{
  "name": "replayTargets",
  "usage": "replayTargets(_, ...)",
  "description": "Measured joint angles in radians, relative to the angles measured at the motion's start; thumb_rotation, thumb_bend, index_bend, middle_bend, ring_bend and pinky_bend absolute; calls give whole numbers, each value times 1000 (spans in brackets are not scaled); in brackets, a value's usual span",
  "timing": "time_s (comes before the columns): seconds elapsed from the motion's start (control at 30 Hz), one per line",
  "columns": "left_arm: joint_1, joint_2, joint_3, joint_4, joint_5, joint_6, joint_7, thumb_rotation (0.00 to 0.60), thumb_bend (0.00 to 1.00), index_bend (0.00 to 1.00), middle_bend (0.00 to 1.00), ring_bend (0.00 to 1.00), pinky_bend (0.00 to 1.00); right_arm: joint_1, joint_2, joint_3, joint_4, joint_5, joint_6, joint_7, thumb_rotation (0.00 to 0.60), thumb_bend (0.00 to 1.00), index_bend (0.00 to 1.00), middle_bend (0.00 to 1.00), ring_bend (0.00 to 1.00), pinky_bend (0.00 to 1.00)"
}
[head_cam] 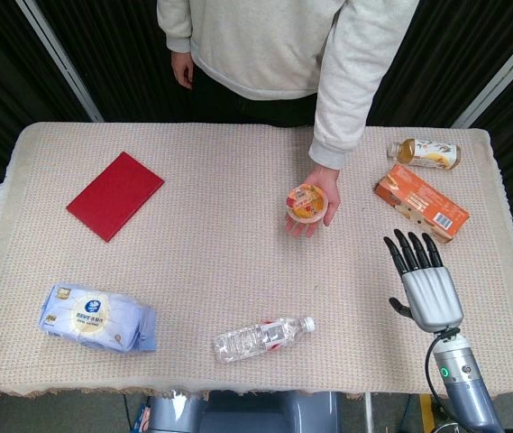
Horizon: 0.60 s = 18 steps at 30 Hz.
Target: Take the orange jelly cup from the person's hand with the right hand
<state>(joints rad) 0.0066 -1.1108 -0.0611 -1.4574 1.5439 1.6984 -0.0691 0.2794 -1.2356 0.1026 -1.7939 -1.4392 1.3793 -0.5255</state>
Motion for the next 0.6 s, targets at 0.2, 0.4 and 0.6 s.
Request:
replayTargets(0.2, 2, 3, -1, -5, 5, 4, -1, 600, 0, 0, 0, 0, 0, 0, -3, -3, 0, 6, -6, -3, 600, 65, 38, 0, 0, 0)
replayTargets(0.4, 4, 6, -3, -10, 6, 6, -2, 600, 0, 0, 0, 0, 0, 3, -7, -7, -4, 3, -14, -5, 600, 65, 38, 0, 0, 0)
replayTargets(0.6, 3, 6, -5, -6, 3, 0, -6, 600, 0, 0, 0, 0, 0, 13, -12, -1, -21, 19, -31, -2, 600, 66, 38, 0, 0, 0)
